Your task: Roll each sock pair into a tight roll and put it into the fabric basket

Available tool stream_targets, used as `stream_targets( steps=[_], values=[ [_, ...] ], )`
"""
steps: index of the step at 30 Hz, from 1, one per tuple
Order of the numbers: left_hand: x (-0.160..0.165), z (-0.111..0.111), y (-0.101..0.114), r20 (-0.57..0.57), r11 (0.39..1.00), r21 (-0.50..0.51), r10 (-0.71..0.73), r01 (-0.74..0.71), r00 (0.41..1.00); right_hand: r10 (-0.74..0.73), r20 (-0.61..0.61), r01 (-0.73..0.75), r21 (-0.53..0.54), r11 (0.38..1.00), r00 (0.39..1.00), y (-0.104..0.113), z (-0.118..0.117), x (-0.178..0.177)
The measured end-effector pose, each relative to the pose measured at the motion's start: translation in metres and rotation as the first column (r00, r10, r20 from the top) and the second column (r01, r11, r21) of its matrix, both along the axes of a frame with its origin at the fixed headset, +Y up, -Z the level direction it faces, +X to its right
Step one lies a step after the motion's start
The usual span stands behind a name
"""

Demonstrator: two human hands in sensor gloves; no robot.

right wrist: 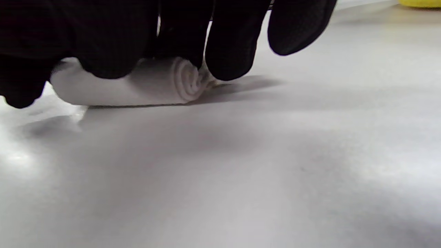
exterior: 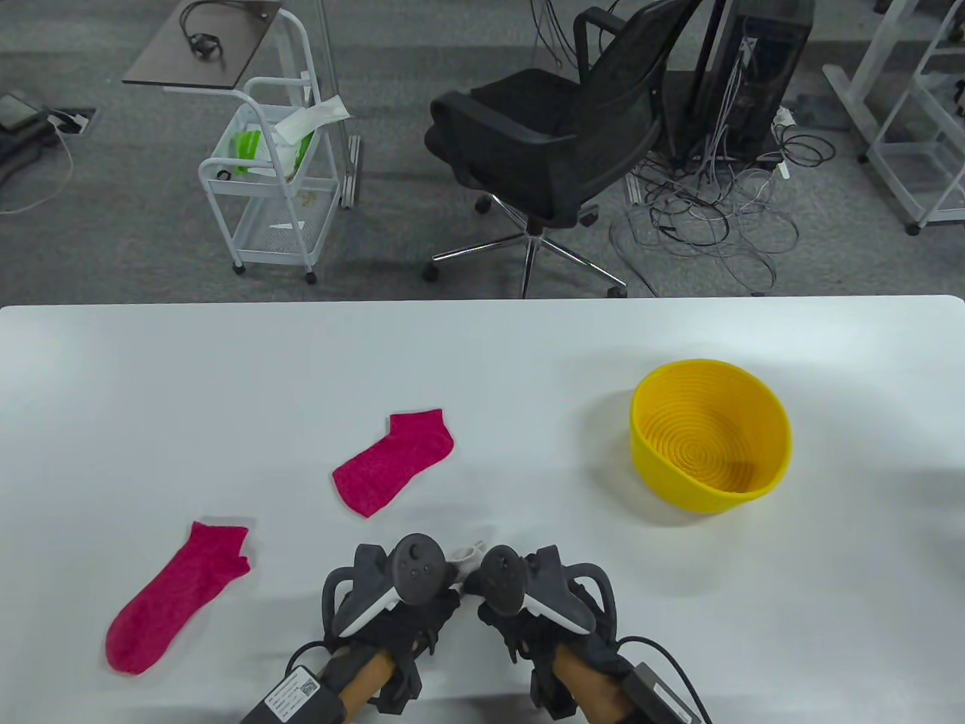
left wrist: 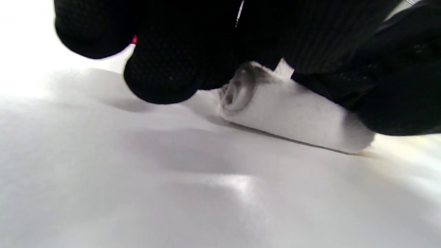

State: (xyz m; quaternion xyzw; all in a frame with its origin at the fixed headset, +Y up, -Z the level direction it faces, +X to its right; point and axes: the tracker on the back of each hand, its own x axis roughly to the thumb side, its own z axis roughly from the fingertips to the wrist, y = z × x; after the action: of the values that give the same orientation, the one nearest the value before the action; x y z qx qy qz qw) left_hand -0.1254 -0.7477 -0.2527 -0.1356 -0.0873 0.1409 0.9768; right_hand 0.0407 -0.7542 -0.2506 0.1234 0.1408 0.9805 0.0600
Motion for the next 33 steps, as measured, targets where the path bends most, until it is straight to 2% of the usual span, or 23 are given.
stream_targets(
  steps=[3,10,18,24,27,30,33],
  values=[
    [0.001,-0.001,-0.004,0.014,0.998,-0.044,-0.039,0.039,0.999,0.026,0.005,-0.026,0.002,1.0,1.0,-0.003,-0.001,-0.001],
    [0.002,-0.003,-0.01,0.018,0.998,-0.037,-0.059,0.06,0.998,0.063,0.012,-0.063,0.041,0.997,0.998,-0.005,-0.002,-0.004],
    [0.002,-0.005,-0.011,0.03,0.997,-0.074,-0.004,0.006,1.0,-0.004,0.006,0.004,0.01,1.0,1.0,0.002,-0.005,0.002],
    [0.0,-0.006,-0.012,0.034,0.996,-0.085,0.018,-0.015,0.999,-0.027,-0.048,0.035,0.159,0.987,0.998,0.025,0.004,0.005],
    [0.0,-0.006,-0.012,0.031,0.996,-0.089,0.028,-0.025,0.999,-0.04,-0.079,0.05,0.129,0.99,0.996,0.027,0.008,0.0],
    [-0.002,-0.006,-0.013,0.024,0.996,-0.082,0.042,-0.04,0.999,0.034,-0.095,-0.027,0.073,0.997,0.995,0.019,0.009,-0.005],
    [-0.003,-0.005,-0.014,0.019,0.996,-0.068,0.054,-0.053,0.998,0.019,-0.073,-0.016,0.05,0.999,0.997,0.014,0.007,-0.004]
  ],
)
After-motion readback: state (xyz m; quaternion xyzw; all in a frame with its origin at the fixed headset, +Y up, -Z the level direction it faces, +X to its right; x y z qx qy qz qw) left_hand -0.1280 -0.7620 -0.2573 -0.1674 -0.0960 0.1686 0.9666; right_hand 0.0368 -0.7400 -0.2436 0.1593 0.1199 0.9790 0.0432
